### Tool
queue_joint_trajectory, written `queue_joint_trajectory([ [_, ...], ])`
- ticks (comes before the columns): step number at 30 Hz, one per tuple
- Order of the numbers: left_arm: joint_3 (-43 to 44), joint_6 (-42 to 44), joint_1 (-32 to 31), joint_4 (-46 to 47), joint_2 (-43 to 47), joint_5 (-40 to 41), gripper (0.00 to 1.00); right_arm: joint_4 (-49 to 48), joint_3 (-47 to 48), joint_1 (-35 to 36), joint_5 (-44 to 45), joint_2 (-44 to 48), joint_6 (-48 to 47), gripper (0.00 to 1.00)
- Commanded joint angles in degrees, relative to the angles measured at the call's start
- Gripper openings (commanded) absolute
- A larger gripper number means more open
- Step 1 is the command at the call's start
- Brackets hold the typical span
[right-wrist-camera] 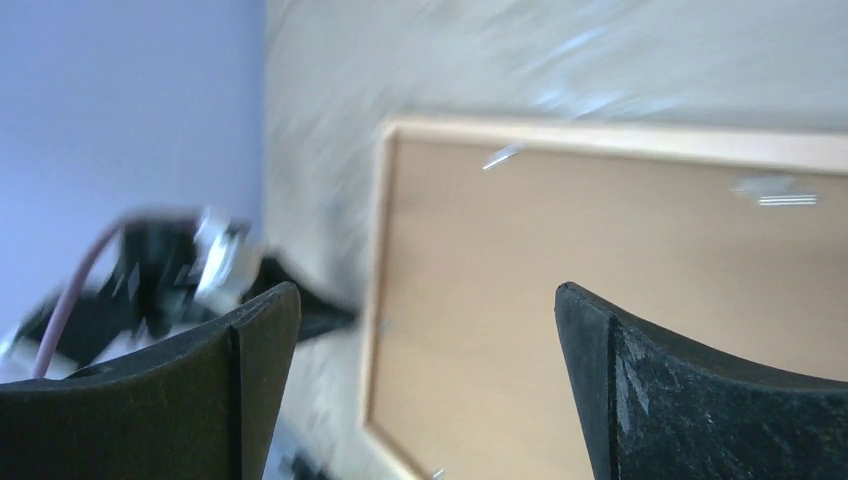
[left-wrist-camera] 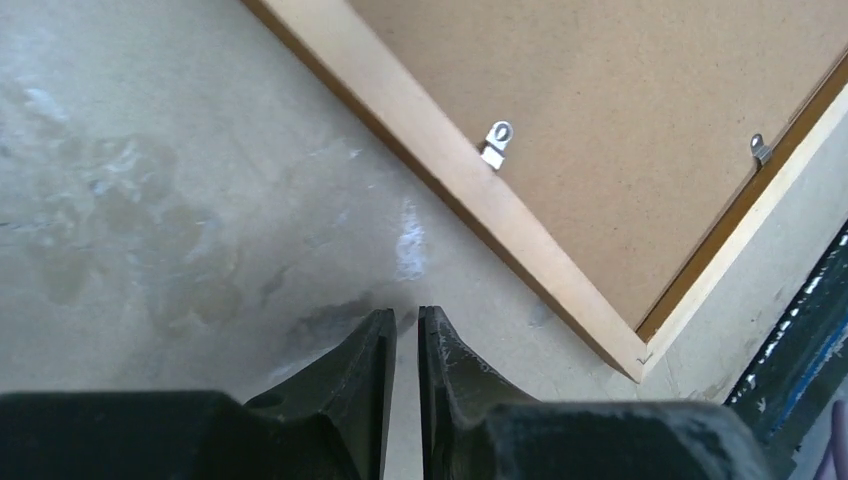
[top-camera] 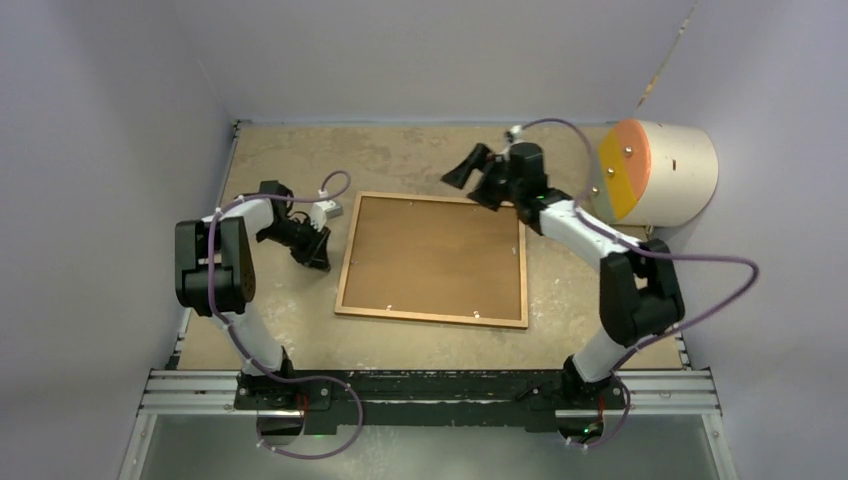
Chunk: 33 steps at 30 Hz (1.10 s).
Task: Put the photo into the frame
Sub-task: Install the photo frame at the center of the board, then adjust the photo frame at the center of the board.
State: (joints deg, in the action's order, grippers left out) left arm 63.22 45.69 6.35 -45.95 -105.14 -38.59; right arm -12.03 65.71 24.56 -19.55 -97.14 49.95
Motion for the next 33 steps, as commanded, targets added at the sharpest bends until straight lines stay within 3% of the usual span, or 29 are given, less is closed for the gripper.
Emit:
queue_joint_trajectory([
  [1,-5.2,2.2,-4.2,2.7,3.6,5.1,0.19,13.7,-6.6,-8.6,16.2,5.9,-7.0,0.99],
  [4,-7.4,2.2,-5.9,4.3,5.0,7.8,0.2,16.5,-10.5,-11.7,26.1,8.8,-10.2,0.99],
  [7,-9.0,2.6,-8.2,5.3,6.3,10.0,0.2,15.8,-13.2,-13.9,29.2,9.8,-11.3,0.99],
  [15,-10.1,4.8,-9.6,3.9,8.5,10.8,0.16,15.4,-10.0,-15.3,24.0,1.5,-11.9,0.97],
  [19,-9.7,6.0,-10.0,2.4,8.2,10.3,0.15,9.9,-7.6,-14.7,18.2,-2.0,-11.5,0.94],
  [26,-9.8,4.8,-14.6,-0.2,9.2,7.7,0.22,13.6,9.1,-8.3,12.1,-15.8,-10.3,0.93],
  [31,-10.9,2.0,-22.7,-0.8,10.7,6.4,0.29,18.0,28.4,-2.0,8.2,-28.0,-10.7,0.94],
  [33,-10.9,1.6,-26.5,-1.7,11.8,5.8,0.36,18.5,35.2,-0.5,7.0,-31.7,-10.6,0.98],
])
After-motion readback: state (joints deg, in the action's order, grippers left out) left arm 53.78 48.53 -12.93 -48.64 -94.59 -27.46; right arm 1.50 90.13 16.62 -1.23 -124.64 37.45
